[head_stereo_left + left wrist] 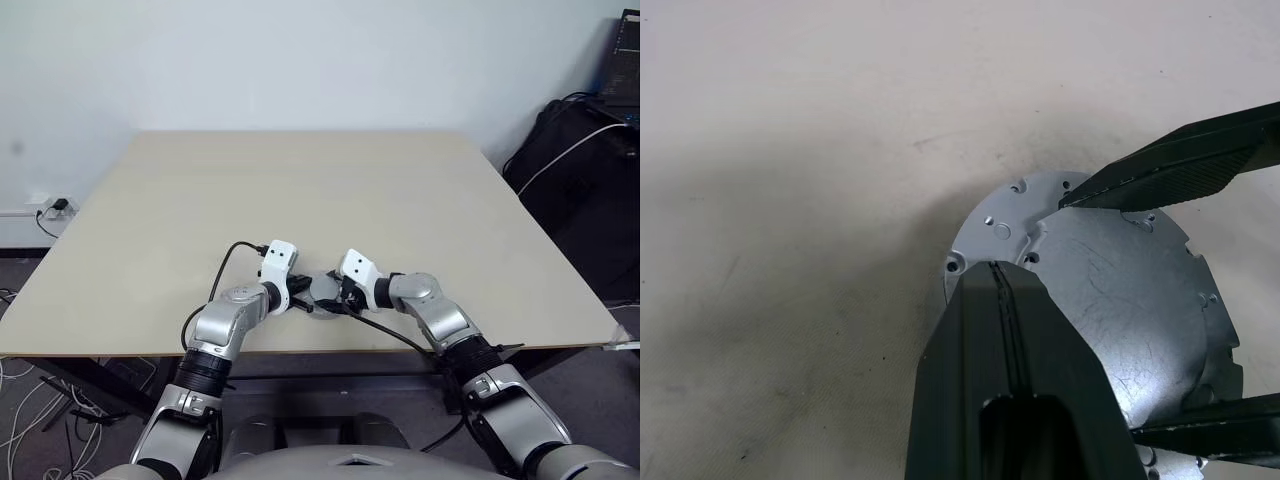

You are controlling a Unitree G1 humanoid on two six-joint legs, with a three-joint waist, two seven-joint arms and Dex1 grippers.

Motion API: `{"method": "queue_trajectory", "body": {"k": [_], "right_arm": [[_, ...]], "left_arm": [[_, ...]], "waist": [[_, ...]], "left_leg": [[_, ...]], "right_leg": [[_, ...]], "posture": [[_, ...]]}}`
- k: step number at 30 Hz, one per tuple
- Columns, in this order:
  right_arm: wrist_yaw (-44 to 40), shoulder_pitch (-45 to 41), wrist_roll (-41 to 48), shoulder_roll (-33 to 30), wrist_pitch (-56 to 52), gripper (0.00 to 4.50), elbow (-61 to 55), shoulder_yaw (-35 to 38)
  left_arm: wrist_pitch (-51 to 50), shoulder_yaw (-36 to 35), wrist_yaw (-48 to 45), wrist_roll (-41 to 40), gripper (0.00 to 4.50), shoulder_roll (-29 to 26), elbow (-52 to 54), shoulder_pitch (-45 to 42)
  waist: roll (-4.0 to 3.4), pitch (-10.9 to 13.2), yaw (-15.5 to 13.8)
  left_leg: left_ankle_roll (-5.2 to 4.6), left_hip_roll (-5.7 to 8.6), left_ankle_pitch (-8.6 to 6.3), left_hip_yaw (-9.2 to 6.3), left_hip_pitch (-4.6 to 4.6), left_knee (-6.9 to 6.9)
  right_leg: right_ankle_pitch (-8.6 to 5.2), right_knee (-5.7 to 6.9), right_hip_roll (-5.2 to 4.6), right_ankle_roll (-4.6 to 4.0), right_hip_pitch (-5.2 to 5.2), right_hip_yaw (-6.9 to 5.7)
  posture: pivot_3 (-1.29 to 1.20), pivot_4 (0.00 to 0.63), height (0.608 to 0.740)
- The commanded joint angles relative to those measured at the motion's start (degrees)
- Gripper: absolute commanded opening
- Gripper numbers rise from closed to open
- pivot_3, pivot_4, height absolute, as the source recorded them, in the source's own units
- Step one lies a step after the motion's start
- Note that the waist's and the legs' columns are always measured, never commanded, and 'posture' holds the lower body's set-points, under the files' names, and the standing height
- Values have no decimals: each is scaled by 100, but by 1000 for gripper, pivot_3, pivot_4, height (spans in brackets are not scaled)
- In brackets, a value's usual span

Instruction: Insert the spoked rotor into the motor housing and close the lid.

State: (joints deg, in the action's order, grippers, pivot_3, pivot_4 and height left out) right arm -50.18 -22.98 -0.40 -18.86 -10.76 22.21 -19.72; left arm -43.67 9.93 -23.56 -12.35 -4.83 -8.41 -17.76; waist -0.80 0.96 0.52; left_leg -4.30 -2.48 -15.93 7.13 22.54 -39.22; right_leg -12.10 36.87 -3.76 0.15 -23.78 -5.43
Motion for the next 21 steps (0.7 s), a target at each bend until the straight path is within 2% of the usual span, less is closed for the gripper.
{"method": "queue_trajectory", "body": {"k": [1, 3, 7, 15, 18, 21], "right_arm": [[-42, 107, -92, -149, -110, 3195, -60, 2], [-40, 140, -72, -198, -130, 3195, -123, 34], [68, 210, -34, -295, -253, 4485, -266, 159], [-76, 612, 156, -828, -466, 4485, -953, 413], [-102, 845, 474, -1030, -663, 4485, -1440, 753], [317, 966, 1065, -768, -1102, 4485, -1791, 1418]], "left_arm": [[-326, 297, -249, -171, 0, 169, 57, 120], [-369, 296, -274, -179, 0, 172, 102, 143], [-391, 282, -272, -141, 0, 188, 137, 174], [-386, 181, -225, -160, 0, 235, 383, 400], [-387, 159, -204, -194, 0, 230, 461, 475], [-363, 141, -187, -233, 0, 238, 501, 502]], "waist": [[-1, -1, -12], [-3, -2, -30], [-2, -2, -62], [-1, -2, -150], [3, 1, -176], [13, 8, -164]], "left_leg": [[-1, 2, 0, -3, 0, 0], [-3, 10, -2, -10, 2, 0], [-11, 28, -7, -20, 5, 1], [-44, 68, -26, -32, 13, 3], [-61, 88, -36, -37, 19, 2], [-73, 98, -43, -36, 24, 1]], "right_leg": [[0, -1, -3, 0, 1, 1], [-1, -2, -10, -1, 3, -1], [-7, -2, -30, 8, 4, -6], [-22, -4, -80, 32, 5, -12], [-22, -5, -103, 31, 6, -13], [-23, -10, -117, 34, 6, -14]], "posture": [[0, 0, 740], [0, 0, 740], [0, 0, 740], [0, 0, 740], [0, 0, 740], [0, 0, 740]]}}
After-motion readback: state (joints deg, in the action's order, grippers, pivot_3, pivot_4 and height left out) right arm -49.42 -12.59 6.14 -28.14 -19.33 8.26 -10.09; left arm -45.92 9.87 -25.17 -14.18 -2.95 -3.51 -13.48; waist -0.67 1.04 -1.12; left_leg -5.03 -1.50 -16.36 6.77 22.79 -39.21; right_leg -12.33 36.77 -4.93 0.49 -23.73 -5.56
